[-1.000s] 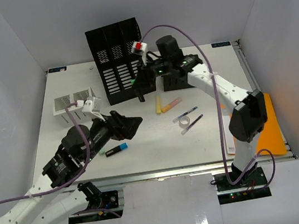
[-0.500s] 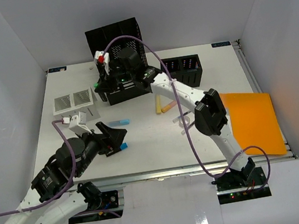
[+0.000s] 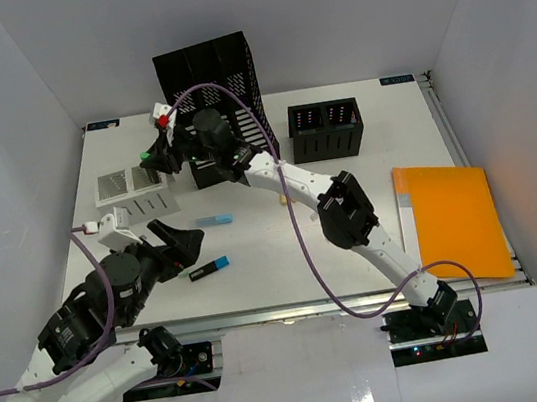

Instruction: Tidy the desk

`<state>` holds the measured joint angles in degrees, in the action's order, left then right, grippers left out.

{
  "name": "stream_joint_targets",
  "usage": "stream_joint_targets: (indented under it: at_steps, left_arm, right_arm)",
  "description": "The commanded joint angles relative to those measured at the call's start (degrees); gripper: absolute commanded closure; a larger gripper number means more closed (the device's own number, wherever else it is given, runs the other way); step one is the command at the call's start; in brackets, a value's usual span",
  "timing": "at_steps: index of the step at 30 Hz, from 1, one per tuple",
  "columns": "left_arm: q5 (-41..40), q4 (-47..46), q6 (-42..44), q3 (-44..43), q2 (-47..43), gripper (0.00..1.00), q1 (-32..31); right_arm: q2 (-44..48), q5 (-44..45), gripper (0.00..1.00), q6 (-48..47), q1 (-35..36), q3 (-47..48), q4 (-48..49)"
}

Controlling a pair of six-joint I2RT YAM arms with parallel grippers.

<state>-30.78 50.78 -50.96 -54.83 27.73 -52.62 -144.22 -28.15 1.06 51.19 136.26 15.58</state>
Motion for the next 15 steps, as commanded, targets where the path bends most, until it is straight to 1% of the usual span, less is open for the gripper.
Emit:
stream_joint_targets:
  at_steps: [1,7,10,15]
  left_arm:
    - [-3.08,3.93,-0.79,-1.9,-1.1,0.02,-0.11]
    - [-2.81,4.59,-0.68,-1.64,-2.68,0.02,-0.11]
    - [-2.26,4.94,-0.68,-1.33,-3.17,0.02,-0.11]
    - [-1.09,4.37,-1.15,-0.3,-4.15,0.02,-0.19]
  right_arm:
    - [-1.77,5.14,0.92,0.4,0.27,2.68,9.63]
    - [-3.17,6.13,0.91,-0.8,0.49,-0.96,11.88]
    - [-3.63,6.27,0.88,-3.16,0.52,-2.2,13.11]
    - [-4.21,6.36,0.83,-4.21,0.84,-3.02,14.47]
